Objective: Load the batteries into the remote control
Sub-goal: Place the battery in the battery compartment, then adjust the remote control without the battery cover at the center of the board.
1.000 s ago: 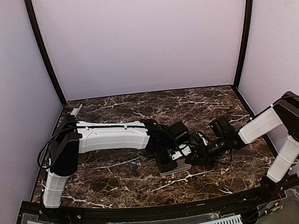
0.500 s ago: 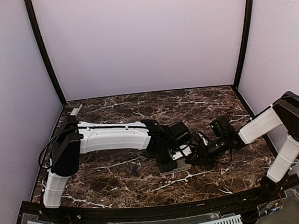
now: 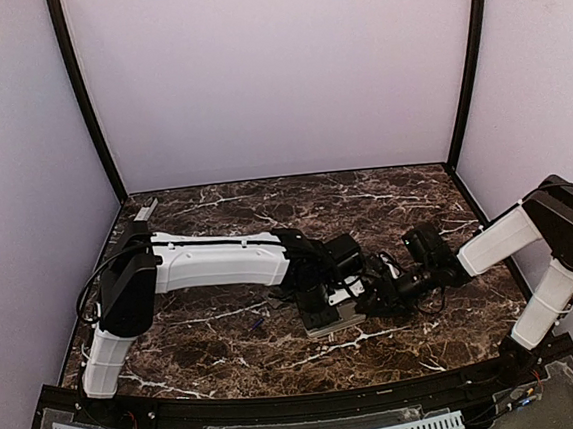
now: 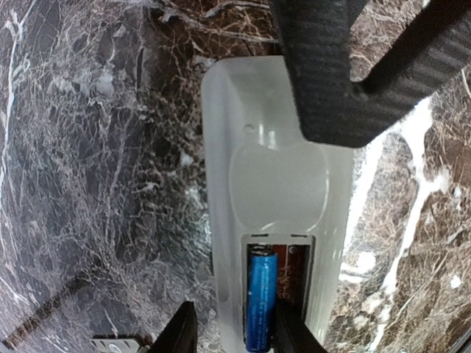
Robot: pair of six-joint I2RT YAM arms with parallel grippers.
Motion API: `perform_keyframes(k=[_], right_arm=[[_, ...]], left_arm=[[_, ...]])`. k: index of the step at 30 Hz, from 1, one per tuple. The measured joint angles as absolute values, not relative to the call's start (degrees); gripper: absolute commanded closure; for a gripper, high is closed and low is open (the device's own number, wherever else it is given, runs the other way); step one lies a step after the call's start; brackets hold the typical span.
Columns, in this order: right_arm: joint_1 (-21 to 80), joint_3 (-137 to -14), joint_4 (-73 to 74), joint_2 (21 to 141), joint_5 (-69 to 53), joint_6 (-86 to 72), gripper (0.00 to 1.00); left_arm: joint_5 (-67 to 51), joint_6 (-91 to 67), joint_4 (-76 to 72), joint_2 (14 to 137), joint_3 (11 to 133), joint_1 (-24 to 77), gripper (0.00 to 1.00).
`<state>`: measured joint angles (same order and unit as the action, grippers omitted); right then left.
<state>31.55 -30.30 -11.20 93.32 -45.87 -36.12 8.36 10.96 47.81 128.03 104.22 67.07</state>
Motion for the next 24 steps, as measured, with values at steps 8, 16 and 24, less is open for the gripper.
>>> perform_keyframes(k=[8,16,24], right_arm=[[31.53,-30.28,-11.46,93.32,-46.35,-36.05,0.51],[31.03,-30.28,-11.16,93.27,-46.54,-35.11,0.51],[30.52,-31.4,-9.34,93.21,-46.17,-32.88,0.48]], left_arm=[[7.49,9.63,47.27,127.79,104.12,67.07,0.49],[4.45,7.33,42.92,123.07,99.85,66.37,0.45],[2.48,3.84,37.36,114.59,89.86,64.4,0.42]])
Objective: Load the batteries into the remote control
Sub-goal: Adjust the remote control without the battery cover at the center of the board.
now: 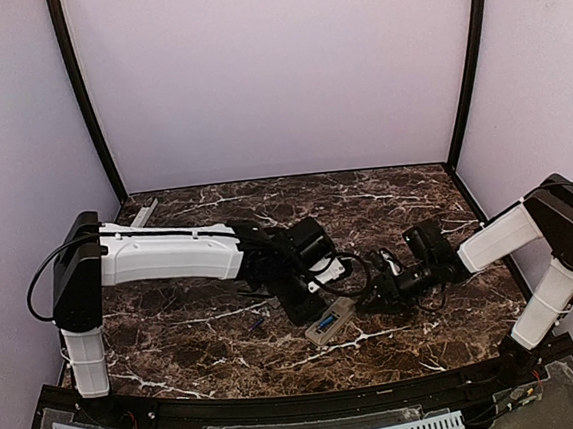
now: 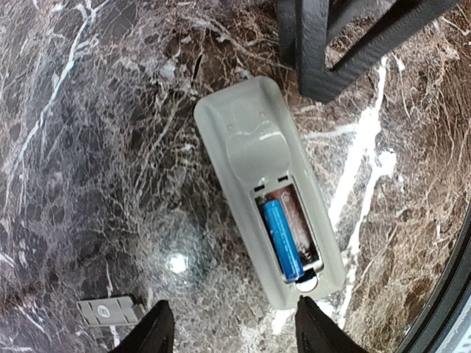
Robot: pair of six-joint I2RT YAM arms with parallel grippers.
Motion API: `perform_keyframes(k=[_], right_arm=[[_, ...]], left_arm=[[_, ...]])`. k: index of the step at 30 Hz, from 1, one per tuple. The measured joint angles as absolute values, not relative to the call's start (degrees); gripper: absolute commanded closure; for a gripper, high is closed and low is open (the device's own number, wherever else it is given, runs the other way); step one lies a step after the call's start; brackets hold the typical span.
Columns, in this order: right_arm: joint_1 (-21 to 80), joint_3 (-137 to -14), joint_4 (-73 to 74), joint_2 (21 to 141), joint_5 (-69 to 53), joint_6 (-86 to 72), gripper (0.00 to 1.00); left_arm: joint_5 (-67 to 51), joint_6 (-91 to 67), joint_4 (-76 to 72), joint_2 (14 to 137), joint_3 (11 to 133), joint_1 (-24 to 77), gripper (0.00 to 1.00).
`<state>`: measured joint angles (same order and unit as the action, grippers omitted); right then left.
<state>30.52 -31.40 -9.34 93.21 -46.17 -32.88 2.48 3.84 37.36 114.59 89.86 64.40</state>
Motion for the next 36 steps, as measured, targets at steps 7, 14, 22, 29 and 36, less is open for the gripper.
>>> perform_keyframes(k=[7,14,22,29,36], right_arm=[[29.74,-34.81,-5.82,93.21,-43.46,-30.28,0.47],[29.58,-39.51,-4.34,95.0,-43.2,-28.03,0.48],[29.58,-41.56,-3.27,97.41,-43.79,-26.85,0.48],[29.58,-41.95,-3.88,99.77,-45.39,-26.85,0.48],[29.58,-42.0,-5.28,101.06,-46.94,-26.87,0.48]], left_arm=[[-0.32,0.75,30.13,106.89,76.75,64.4,0.12],[-0.08,-2.44,23.09,104.2,69.91,65.19,0.01],[1.48,-5.08,16.56,104.22,67.61,66.17,0.01],[2.02,-5.43,13.45,106.34,67.64,66.5,0.01],[2.2,-5.41,13.26,108.88,67.64,67.07,0.01]])
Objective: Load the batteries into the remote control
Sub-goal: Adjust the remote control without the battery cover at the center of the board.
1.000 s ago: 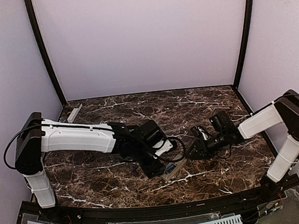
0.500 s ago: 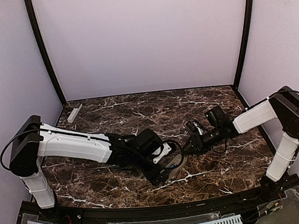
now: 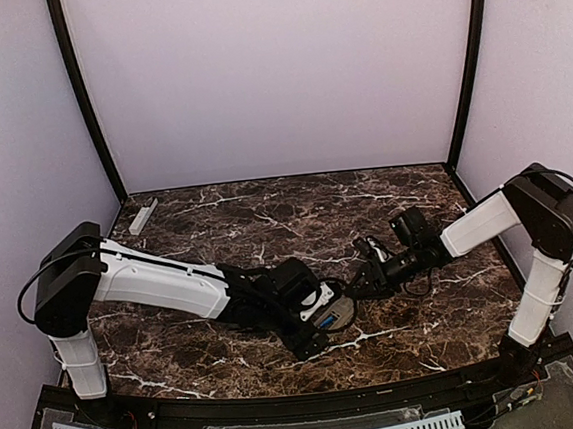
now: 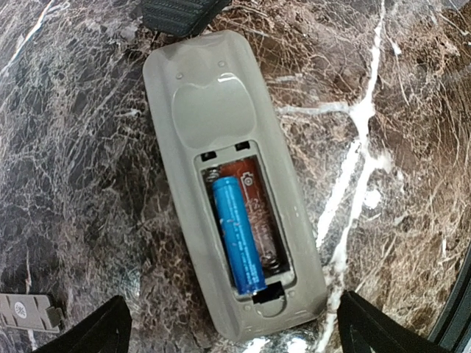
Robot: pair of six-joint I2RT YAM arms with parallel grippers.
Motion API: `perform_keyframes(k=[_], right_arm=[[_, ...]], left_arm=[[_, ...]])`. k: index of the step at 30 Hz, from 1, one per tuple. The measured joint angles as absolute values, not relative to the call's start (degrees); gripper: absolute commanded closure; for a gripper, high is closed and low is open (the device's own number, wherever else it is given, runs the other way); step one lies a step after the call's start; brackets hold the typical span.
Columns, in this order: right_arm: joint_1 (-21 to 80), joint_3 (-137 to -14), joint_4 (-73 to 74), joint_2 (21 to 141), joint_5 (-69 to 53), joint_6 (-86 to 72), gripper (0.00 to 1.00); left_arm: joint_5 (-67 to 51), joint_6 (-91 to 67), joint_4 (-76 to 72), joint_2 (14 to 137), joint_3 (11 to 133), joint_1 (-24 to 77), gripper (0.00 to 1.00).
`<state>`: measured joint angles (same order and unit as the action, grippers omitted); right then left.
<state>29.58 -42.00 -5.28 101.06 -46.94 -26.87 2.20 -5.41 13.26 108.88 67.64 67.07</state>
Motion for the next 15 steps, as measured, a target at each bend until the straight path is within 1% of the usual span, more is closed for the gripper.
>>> perform_keyframes(k=[7,15], right_arm=[[29.58,-41.63,-7.46,101.14,-48.29,-27.42,0.48],[29.65,-38.35,-10.98,101.12,-50.35,-28.4,0.49]], left_arm=[[2.94,-5.41,12.82,110.15,67.88,67.13,0.01],[5.28,-5.34,13.47,111.11,68.62,67.13,0.01]])
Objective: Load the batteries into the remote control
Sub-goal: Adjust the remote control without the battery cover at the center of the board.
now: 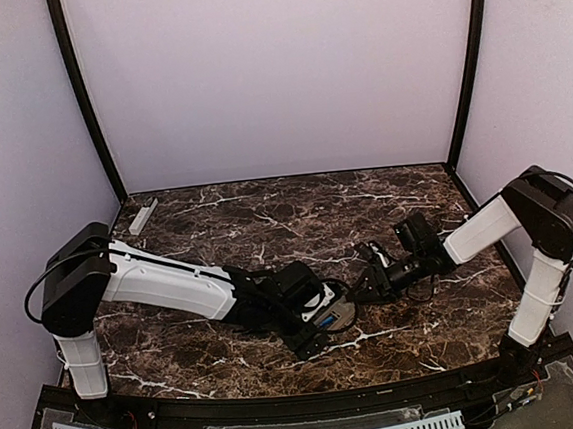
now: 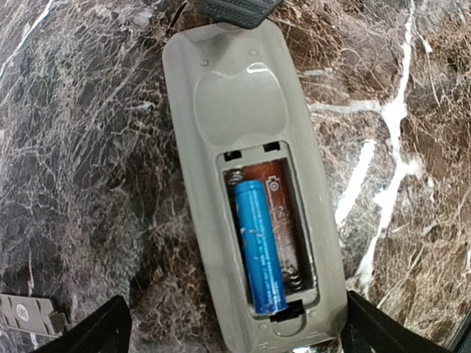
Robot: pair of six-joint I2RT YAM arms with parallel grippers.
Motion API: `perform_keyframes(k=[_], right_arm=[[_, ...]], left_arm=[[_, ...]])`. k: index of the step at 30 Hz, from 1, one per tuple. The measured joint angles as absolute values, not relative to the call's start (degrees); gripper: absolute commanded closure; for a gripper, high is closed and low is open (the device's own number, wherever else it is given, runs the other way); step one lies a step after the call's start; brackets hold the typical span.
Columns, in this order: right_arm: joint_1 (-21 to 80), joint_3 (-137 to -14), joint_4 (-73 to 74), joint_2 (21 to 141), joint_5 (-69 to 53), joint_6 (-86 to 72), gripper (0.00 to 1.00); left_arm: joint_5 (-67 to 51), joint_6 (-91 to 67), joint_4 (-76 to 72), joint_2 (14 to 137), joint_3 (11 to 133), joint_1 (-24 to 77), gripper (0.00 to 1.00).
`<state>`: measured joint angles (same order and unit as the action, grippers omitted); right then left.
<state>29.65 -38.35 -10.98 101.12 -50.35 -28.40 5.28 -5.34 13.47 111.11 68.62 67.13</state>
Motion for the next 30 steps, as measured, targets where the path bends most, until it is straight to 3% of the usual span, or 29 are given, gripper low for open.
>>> perform_keyframes(k=[30], right_arm=[[35.97,-29.45,-17.17,96.57,-51.88,-32.86,0.52]], left_arm=[[9.1,-1.72,14.22,109.32,66.94,63.99,0.01]])
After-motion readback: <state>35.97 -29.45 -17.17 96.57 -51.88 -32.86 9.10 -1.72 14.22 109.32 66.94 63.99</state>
